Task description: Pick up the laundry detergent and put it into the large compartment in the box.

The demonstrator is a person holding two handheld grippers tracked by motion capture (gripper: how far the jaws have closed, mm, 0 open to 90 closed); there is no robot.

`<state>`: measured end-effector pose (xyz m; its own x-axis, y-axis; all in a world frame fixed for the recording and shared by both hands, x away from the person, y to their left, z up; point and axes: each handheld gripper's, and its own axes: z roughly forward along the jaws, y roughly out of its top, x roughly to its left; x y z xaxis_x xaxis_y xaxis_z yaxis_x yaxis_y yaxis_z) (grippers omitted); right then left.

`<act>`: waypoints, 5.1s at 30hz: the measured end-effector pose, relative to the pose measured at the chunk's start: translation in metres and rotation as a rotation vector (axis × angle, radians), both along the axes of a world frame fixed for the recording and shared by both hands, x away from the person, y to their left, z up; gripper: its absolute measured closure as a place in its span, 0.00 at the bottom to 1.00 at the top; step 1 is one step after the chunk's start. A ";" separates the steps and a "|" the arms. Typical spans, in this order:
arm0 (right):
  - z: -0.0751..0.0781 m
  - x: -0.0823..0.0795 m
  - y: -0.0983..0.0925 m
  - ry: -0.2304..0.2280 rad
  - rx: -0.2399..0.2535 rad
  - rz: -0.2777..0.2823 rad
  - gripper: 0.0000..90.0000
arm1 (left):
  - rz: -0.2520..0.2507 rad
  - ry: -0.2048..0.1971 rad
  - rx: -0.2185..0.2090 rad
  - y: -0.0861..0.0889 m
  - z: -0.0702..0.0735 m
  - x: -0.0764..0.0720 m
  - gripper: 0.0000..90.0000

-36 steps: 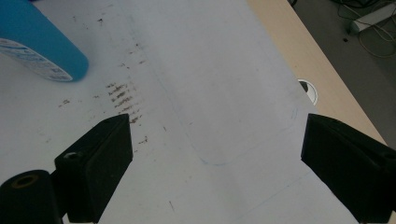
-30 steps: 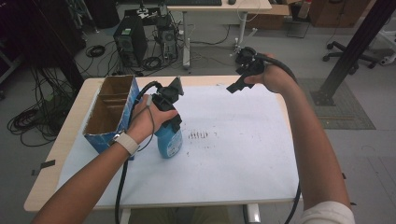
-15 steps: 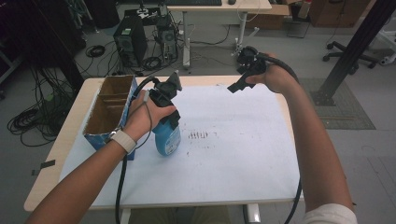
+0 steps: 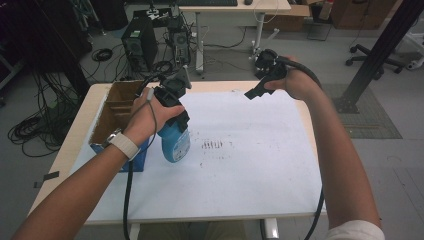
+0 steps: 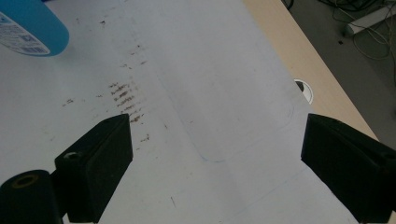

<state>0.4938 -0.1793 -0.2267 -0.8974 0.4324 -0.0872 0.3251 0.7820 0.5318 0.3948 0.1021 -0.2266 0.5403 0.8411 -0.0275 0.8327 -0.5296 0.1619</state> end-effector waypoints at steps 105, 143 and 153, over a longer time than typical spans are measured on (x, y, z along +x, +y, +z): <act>-0.001 0.002 0.006 -0.003 0.012 0.015 0.10 | 0.379 -0.112 -0.020 0.114 0.160 0.014 0.41; -0.001 0.001 0.005 -0.001 0.009 0.009 0.10 | 0.491 -0.097 0.001 0.161 0.117 0.021 0.41; -0.001 0.001 0.004 -0.001 0.008 0.004 0.10 | 0.489 -0.084 0.010 0.163 0.097 0.023 0.41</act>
<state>0.4952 -0.1755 -0.2275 -0.8991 0.4295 -0.0845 0.3214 0.7789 0.5386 0.4173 0.2650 -0.1300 0.0821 0.9966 0.0089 0.9683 -0.0819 0.2360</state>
